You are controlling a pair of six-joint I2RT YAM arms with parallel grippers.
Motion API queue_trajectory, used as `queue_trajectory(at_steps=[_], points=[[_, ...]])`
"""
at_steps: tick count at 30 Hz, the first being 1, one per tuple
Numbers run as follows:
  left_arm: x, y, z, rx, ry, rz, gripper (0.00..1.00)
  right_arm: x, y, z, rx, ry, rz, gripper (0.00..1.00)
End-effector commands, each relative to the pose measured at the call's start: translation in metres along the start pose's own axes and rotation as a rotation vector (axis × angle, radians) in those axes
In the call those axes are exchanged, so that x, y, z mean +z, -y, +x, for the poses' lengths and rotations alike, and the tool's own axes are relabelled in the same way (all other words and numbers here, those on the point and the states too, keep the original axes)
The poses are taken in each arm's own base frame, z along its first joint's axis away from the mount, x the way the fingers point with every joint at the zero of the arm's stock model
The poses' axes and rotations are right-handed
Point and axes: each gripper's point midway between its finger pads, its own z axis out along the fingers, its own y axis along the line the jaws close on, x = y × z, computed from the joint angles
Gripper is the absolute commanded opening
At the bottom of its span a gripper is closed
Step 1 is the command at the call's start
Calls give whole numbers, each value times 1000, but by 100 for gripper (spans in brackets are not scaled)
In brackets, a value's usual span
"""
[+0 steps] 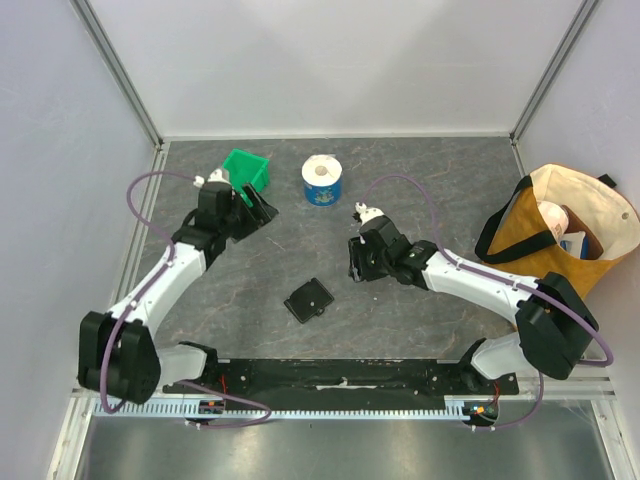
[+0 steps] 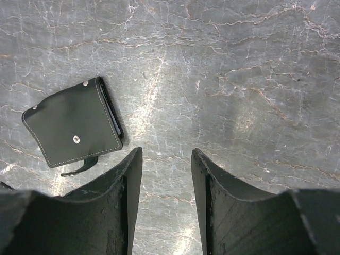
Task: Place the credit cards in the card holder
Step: Move the storage box to the center of the board.
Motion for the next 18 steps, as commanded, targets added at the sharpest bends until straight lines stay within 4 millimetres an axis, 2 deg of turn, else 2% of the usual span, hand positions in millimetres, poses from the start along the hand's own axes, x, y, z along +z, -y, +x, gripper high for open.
queue_trajectory(at_steps=[1, 4, 7, 11, 13, 18], points=[[10, 18, -54, 118, 77, 4, 84, -6, -7, -16, -11, 31, -39, 49], [27, 26, -79, 199, 70, 2, 88, -7, -4, -15, -14, 25, -40, 50], [51, 22, -104, 217, 72, -40, 90, -9, -2, -16, -12, 31, -46, 50], [85, 10, -128, 218, 69, -75, 90, -11, 3, -16, -8, 34, -41, 50], [109, 4, -131, 231, 42, -69, 90, -12, 7, -15, -4, 32, -34, 51], [145, 10, -148, 280, 28, 13, 91, -14, 14, -12, 9, 29, -25, 51]])
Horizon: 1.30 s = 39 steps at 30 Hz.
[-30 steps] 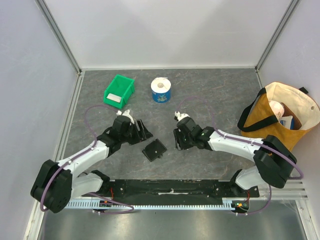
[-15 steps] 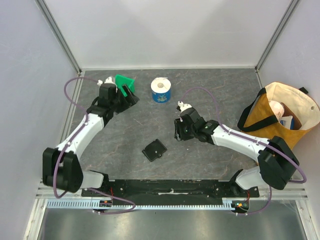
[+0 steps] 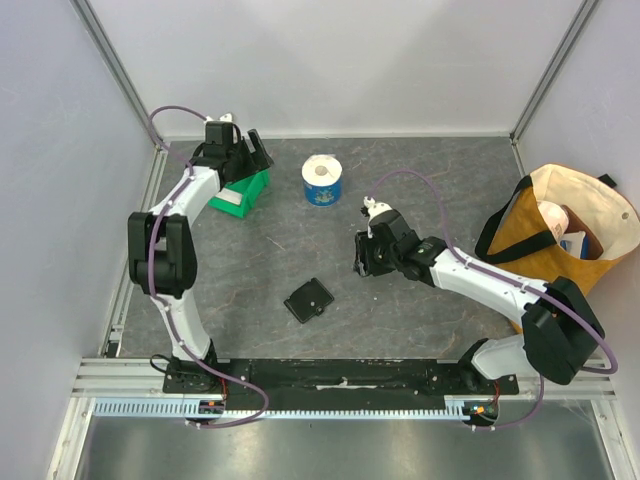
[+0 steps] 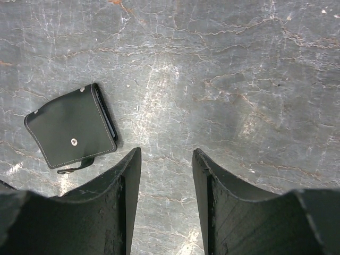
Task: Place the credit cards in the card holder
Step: Move the storage box to the center of the board.
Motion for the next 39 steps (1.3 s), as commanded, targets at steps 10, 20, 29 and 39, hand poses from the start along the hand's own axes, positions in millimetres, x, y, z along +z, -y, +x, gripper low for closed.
queue_trajectory(at_steps=[10, 20, 29, 39], points=[[52, 9, 3, 125, -76, 163, 90, -7, 14, -1, 2, 8, 13, 51], [44, 8, 29, 159, -125, 223, 84, -3, 21, 3, 3, -12, 25, 52], [17, 2, 77, 131, -175, 271, 81, 9, 20, -9, 40, -6, 5, 52], [-20, 36, 121, 181, -231, 396, 79, 19, 17, -3, 69, -27, -29, 52]])
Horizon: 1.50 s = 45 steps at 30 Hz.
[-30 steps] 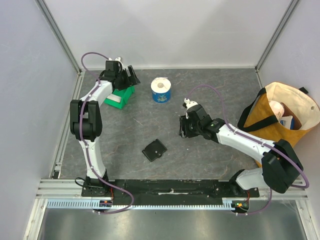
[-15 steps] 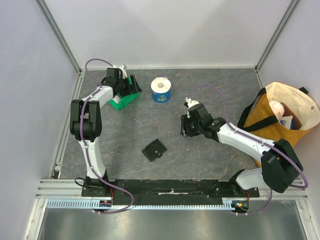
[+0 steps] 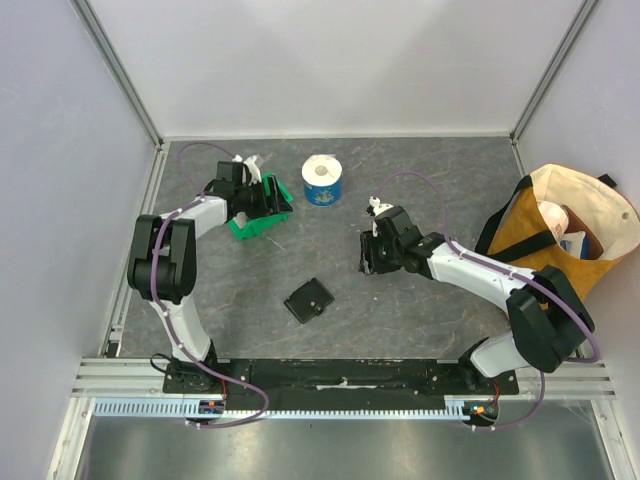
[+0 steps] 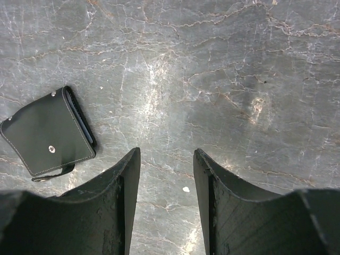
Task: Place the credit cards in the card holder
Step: Move the storage box to the center of the board.
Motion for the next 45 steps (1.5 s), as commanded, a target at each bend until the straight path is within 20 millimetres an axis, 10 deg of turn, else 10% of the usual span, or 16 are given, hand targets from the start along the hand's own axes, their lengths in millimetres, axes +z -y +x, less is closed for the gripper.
queue_trajectory(at_steps=[1, 17, 37, 45], points=[[-18, 48, 3, 96, 27, 128, 79, 2, -8, -12, 21, 36, -40, 52], [-12, 153, 92, 197, -102, 297, 76, -2, 10, -6, 122, 76, -1, 53], [26, 261, 107, 252, -167, 494, 75, -33, 57, -14, 282, 209, 93, 54], [9, 276, 92, 274, -104, 493, 77, -45, 63, -25, 301, 247, 93, 55]])
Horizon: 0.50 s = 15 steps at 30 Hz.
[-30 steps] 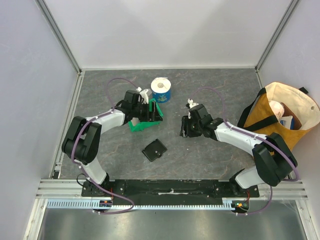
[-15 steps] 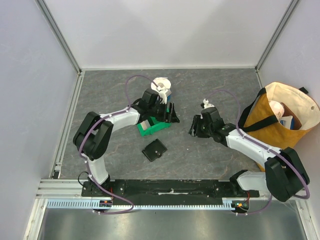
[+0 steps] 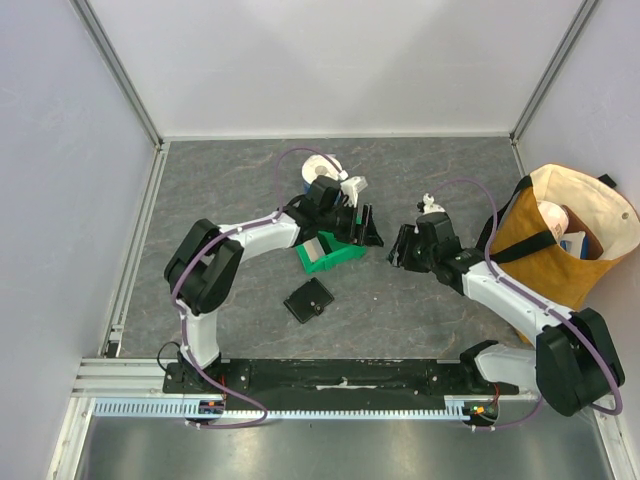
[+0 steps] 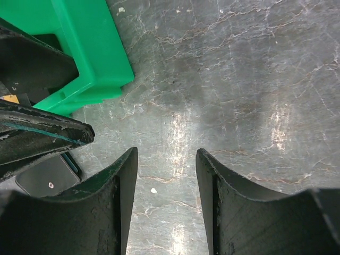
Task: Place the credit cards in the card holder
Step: Move the storage box to the center of the board.
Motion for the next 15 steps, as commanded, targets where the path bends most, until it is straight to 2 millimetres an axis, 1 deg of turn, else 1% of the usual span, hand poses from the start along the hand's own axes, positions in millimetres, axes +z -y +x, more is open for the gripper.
queue_trajectory(at_steps=[1, 3, 4, 7, 9, 11, 12, 14, 15], points=[[-19, 28, -41, 46, 114, 22, 78, -10, -8, -19, 8, 60, -30, 56], [-28, 31, -47, 59, 135, -1, 79, -12, -12, -27, 1, 74, -38, 56], [-33, 33, -51, 68, 151, -16, 79, -14, -18, -29, -4, 70, -65, 56], [-50, 31, -62, 83, 203, -64, 81, -16, -29, -41, -12, 85, -91, 57], [-63, 26, -65, 74, 217, -118, 81, -16, -36, -46, -31, 81, -115, 59], [-82, 13, -68, 49, 272, -209, 81, -15, -50, -53, -50, 72, -161, 59], [-92, 4, -66, 28, 302, -256, 81, -15, -58, -56, -57, 63, -198, 61], [-120, -14, -63, -32, 369, -322, 81, -12, -76, -64, -70, 55, -259, 62], [-133, -29, -59, -79, 390, -360, 81, -9, -84, -66, -80, 47, -275, 63]])
